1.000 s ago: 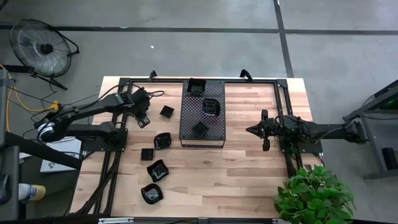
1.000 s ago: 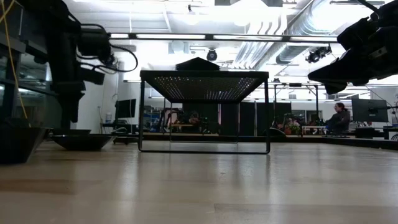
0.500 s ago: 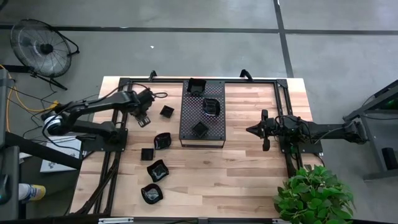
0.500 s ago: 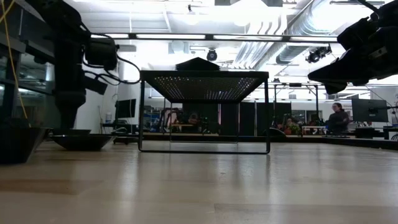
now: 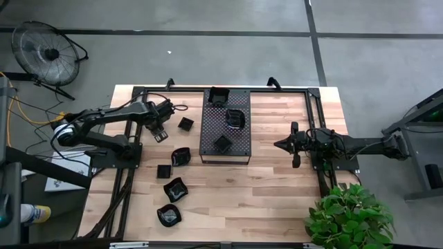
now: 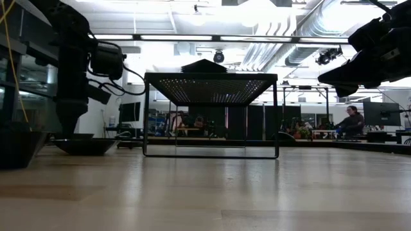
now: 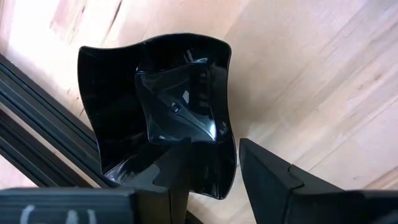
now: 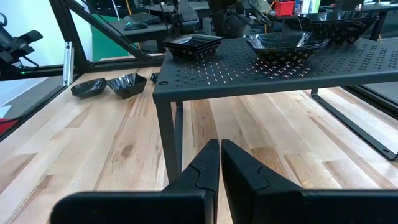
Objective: Pick & Place Mini shaped plates
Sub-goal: Stack the black distorted square plate on top of the other black distorted square plate on the shelf
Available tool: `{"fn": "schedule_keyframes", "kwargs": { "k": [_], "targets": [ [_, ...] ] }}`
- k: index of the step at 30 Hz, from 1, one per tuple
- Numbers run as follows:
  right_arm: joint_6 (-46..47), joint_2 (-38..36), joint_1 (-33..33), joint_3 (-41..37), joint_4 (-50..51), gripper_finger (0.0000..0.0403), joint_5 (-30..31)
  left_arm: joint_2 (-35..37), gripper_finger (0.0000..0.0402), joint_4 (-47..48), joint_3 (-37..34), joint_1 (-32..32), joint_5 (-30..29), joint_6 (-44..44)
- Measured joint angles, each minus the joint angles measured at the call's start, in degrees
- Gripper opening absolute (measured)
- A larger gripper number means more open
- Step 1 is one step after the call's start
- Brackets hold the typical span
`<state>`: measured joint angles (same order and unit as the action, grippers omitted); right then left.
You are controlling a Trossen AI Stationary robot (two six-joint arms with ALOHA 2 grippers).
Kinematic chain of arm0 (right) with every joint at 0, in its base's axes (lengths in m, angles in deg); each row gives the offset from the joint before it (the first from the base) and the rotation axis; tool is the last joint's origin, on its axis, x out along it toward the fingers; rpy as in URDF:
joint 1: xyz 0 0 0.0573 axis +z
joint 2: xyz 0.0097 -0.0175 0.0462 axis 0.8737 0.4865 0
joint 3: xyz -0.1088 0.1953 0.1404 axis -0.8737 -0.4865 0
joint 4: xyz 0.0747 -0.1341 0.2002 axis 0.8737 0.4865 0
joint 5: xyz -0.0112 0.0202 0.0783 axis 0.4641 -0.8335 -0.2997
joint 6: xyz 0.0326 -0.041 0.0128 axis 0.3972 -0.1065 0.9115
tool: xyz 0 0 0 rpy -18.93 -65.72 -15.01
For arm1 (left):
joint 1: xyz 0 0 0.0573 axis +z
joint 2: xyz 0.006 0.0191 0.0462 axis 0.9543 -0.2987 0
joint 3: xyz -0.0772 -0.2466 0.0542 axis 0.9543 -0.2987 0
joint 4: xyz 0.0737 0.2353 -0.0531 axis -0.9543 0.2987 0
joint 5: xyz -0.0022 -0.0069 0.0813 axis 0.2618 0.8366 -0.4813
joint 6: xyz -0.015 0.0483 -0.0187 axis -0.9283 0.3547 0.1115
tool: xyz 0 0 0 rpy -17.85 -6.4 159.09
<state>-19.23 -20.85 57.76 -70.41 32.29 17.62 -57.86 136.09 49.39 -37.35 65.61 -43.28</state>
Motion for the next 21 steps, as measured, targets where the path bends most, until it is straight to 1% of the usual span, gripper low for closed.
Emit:
{"fn": "schedule_keyframes", "kwargs": {
  "k": [7,17,21],
  "targets": [
    [0.0,0.0,0.01,0.0,0.02,0.0012,0.0,0.0,0.013,0.09,0.0,0.0,0.09,-0.04],
    [0.0,0.0,0.02,0.0,0.0,0.0012,0.0,0.02,0.013,0.28,0.0,0.0,3.04,-0.04],
    [0.0,0.0,0.01,0.0,0.02,0.0012,0.0,0.01,0.013,0.63,0.0,-0.02,2.7,-0.04]
  ]
}}
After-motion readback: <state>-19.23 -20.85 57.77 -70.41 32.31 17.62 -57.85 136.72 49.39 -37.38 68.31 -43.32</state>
